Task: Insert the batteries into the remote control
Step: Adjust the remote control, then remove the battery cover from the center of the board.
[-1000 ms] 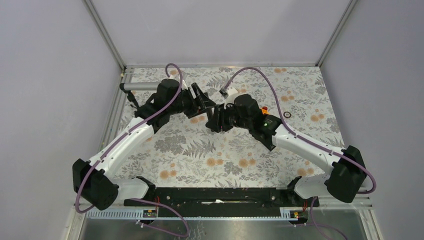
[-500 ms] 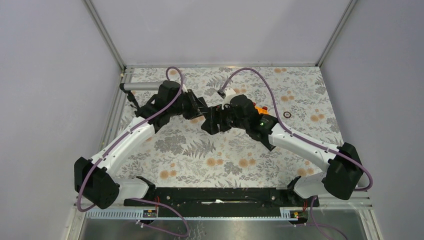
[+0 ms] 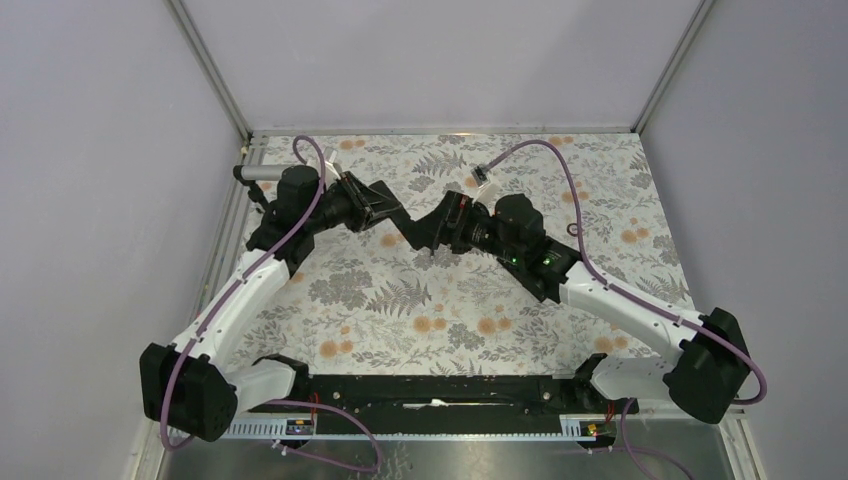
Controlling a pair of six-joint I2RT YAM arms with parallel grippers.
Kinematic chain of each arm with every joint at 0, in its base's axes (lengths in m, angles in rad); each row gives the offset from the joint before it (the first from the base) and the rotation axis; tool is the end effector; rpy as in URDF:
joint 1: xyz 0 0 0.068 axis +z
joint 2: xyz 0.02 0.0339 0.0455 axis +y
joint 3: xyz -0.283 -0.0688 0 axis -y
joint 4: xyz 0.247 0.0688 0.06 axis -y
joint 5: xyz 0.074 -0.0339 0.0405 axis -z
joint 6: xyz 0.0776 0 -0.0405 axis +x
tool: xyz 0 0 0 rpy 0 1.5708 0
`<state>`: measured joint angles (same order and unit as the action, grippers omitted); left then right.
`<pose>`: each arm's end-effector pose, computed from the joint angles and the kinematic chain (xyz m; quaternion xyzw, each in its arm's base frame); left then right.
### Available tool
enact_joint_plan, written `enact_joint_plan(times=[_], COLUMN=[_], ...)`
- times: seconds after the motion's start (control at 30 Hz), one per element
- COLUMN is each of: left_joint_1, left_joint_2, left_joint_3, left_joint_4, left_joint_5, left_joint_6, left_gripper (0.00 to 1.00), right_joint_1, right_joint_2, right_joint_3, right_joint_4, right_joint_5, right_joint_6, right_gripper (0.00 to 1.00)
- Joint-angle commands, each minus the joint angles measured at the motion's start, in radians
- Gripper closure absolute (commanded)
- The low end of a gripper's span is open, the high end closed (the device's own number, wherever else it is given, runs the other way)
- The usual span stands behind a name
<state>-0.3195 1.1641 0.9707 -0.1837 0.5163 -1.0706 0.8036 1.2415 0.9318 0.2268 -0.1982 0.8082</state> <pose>0.2666 -0.1286 0.3327 -0.1598 0.7966 -0.5102 0.2821 0.2192 0.2493 0.3507 -0.0653 0.7323 0.5366 0.4141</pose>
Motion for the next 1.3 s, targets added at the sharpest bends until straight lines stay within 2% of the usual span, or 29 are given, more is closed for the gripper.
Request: enact_joint_plan(times=[0.0,0.17,0.47,0.73,1.0,1.27], left_joint_1=[0.028,0.037,0.036,0.022,0.006,-0.012], left_joint_2=[-0.050,-0.072,-0.104,-0.125,-0.136,-0.137], left_joint_3=[-0.026,-0.023,-0.038,-0.043,-0.041,-0.049], left_joint_4=[0.124,0.118,0.137,0.139,0.139,0.139], left_joint_5=[0.062,0.063,0.068,0.038,-0.020,-0.070], left_joint_6=[-0.101,-0.097,-0.092,-0.064,-0.051,-0.010], left_gripper=[1.00,1.00,1.00,1.00,1.00,1.00], right_joint_1=[-0.016,-0.033,-0.058,-0.058,-0.059,-0.061], right_joint_2=[0.019,0.015,0.092,0.143,0.082,0.048], right_joint_3=[-0.025,-0.060,-0.100,-0.114,-0.216,-0.229], right_joint_4=[0.121,0.126,0.309,0.342,0.352,0.354], right_joint_5=[-0.021,0.030,-0.070,-0.151,-0.124,-0.136], right_joint_6=[0.219,0.317,0.487,0.545,0.595,0.625], right_gripper=[0.00,0.00,0.04,0.28,0.43,0.37])
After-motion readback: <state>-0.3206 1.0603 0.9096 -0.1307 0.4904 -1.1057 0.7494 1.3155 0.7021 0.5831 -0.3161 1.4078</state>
